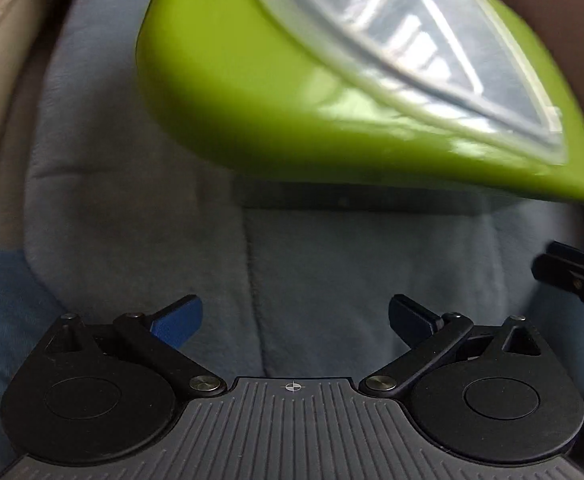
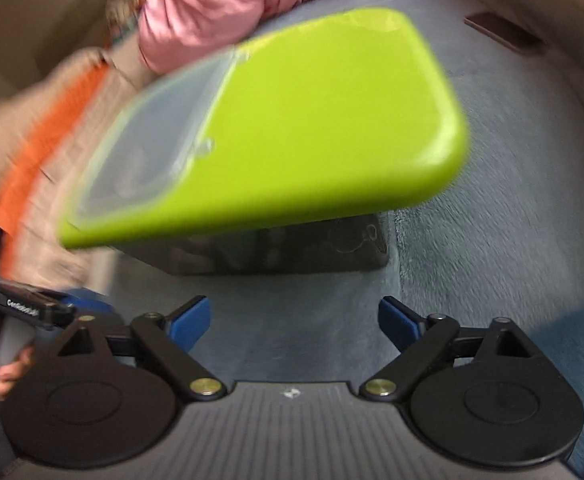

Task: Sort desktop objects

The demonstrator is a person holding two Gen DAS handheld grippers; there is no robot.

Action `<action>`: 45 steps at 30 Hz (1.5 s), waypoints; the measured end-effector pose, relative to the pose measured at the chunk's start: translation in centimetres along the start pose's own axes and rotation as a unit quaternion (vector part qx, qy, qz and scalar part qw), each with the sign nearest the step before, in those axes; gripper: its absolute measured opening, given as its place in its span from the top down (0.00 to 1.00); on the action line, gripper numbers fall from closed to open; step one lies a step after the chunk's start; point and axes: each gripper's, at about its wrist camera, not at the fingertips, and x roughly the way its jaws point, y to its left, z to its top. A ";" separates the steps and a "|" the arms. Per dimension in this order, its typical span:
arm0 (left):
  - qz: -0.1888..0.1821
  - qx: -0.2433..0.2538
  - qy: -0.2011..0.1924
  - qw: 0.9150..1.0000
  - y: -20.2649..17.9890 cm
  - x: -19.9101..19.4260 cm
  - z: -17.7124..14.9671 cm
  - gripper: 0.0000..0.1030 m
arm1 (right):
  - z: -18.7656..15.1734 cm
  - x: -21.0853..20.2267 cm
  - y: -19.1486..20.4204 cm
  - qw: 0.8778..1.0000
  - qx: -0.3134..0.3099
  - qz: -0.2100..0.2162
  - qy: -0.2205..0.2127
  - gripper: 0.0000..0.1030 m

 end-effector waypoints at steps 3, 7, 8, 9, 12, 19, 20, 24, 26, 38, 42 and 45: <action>0.034 -0.044 -0.026 0.998 -0.5 0.5 -0.3 0.00 | 0.0 2.1 2.6 0.999 -0.013 -0.045 0.004 0.14; 0.081 -0.041 -0.085 0.992 -1.8 0.1 0.3 0.00 | 0.1 3.7 4.0 0.994 -0.014 -0.103 -0.026 0.14; 0.092 -0.037 -0.102 0.990 -2.2 -0.1 0.5 0.00 | 0.3 4.1 4.2 0.993 -0.014 -0.112 -0.035 0.14; 0.101 -0.034 -0.117 0.987 -2.4 -0.2 0.8 0.00 | 0.5 4.3 4.2 0.992 -0.014 -0.120 -0.043 0.14; 0.104 -0.038 -0.128 0.986 -2.3 -0.1 2.4 0.00 | 1.3 5.2 3.8 0.991 0.008 -0.125 -0.047 0.13; 0.104 -0.053 -0.153 0.981 -1.9 -0.3 6.0 0.00 | 3.5 5.9 4.8 0.986 -0.023 -0.137 -0.092 0.25; 0.108 -0.054 -0.155 0.981 -1.8 -0.3 6.7 0.00 | 4.2 6.3 4.7 0.986 -0.021 -0.136 -0.093 0.25; 0.104 -0.065 -0.142 0.982 -1.1 0.2 8.5 0.00 | 6.0 7.9 3.4 0.987 -0.019 -0.135 -0.090 0.24; 0.076 -0.064 -0.120 0.988 -0.2 -0.1 7.9 0.00 | 5.9 7.7 2.8 0.989 -0.020 -0.123 -0.084 0.24; -0.208 -0.214 -0.102 0.949 9.6 -7.5 10.9 0.00 | 7.6 -7.2 -11.8 0.945 0.223 0.033 -0.237 0.11; -0.170 -0.207 -0.104 0.958 9.5 -5.3 16.1 0.00 | 14.0 -1.4 -13.5 0.947 0.231 0.044 -0.219 0.16; -0.219 -0.244 -0.088 0.941 12.5 -3.8 15.5 0.00 | 15.3 3.7 -13.6 0.954 0.246 0.039 -0.169 0.35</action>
